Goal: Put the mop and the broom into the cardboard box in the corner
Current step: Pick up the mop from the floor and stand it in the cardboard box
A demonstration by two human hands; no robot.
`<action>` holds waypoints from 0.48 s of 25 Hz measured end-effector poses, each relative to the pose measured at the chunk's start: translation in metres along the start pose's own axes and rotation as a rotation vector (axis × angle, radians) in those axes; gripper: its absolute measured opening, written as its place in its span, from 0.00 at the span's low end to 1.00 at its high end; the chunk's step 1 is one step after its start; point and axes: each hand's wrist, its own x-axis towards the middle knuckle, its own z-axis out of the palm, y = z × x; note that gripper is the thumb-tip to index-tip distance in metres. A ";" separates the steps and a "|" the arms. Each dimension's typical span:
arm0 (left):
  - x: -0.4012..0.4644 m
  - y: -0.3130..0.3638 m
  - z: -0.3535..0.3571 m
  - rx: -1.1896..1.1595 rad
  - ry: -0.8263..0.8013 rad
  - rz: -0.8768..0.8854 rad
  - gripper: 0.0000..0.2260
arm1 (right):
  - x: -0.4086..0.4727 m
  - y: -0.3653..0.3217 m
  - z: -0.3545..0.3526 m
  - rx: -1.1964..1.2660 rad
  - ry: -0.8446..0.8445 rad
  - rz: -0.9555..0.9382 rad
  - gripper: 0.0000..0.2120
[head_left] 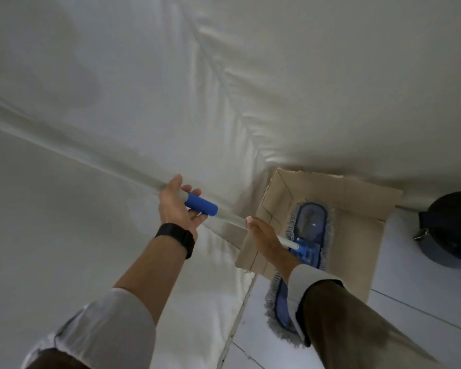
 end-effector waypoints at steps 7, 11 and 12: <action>0.067 -0.010 0.021 0.107 -0.146 -0.049 0.24 | 0.059 0.013 0.012 -0.036 0.038 0.064 0.17; 0.094 -0.018 0.029 0.136 -0.192 -0.079 0.20 | 0.082 0.024 0.012 -0.094 0.009 0.066 0.16; 0.100 -0.018 0.030 0.135 -0.203 -0.078 0.19 | 0.087 0.026 0.012 -0.104 0.009 0.056 0.17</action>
